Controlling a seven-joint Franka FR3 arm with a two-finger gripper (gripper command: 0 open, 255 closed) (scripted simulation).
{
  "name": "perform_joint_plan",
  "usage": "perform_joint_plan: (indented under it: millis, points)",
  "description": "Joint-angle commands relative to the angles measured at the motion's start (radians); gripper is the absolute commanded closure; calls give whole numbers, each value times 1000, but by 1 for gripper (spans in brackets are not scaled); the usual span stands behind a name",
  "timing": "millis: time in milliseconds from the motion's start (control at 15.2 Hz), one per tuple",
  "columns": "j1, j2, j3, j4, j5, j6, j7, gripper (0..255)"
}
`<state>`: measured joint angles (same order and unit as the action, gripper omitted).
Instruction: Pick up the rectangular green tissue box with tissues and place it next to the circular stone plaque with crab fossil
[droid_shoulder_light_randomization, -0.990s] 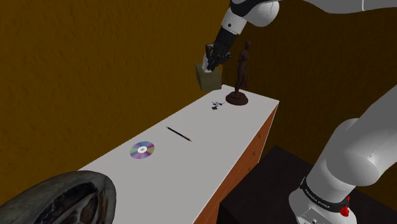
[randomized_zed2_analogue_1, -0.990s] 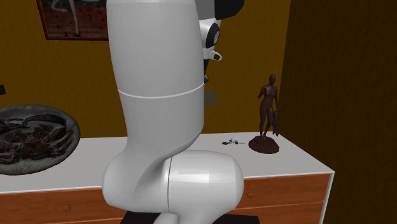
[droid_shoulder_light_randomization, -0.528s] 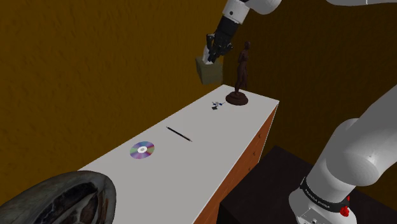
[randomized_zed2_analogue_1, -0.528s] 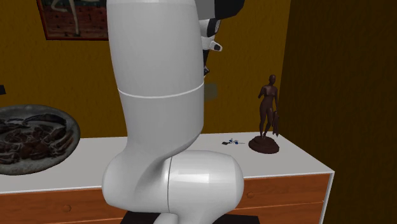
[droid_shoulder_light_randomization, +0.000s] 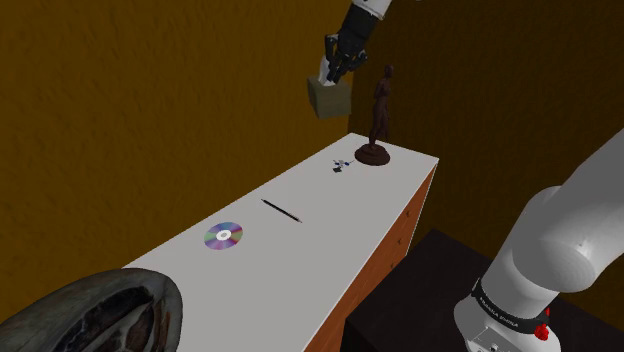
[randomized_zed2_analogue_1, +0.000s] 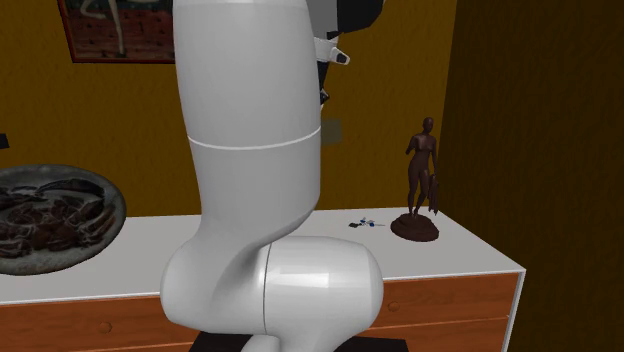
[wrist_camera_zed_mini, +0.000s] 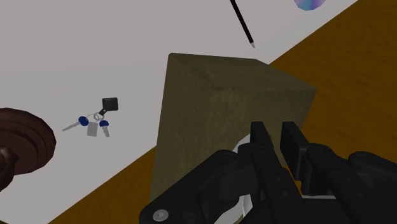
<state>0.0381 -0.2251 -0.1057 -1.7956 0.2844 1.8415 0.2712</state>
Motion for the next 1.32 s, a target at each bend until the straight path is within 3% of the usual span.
perform_joint_plan:
  millis: [0, 660, 1254]
  points:
    - [0, 4, -1, 32, -2, -27, 7, 255]
    - [-1, 54, -8, 218, -2, -161, 38, 255]
    - [68, -95, 138, 54, -36, -90, 242, 255]
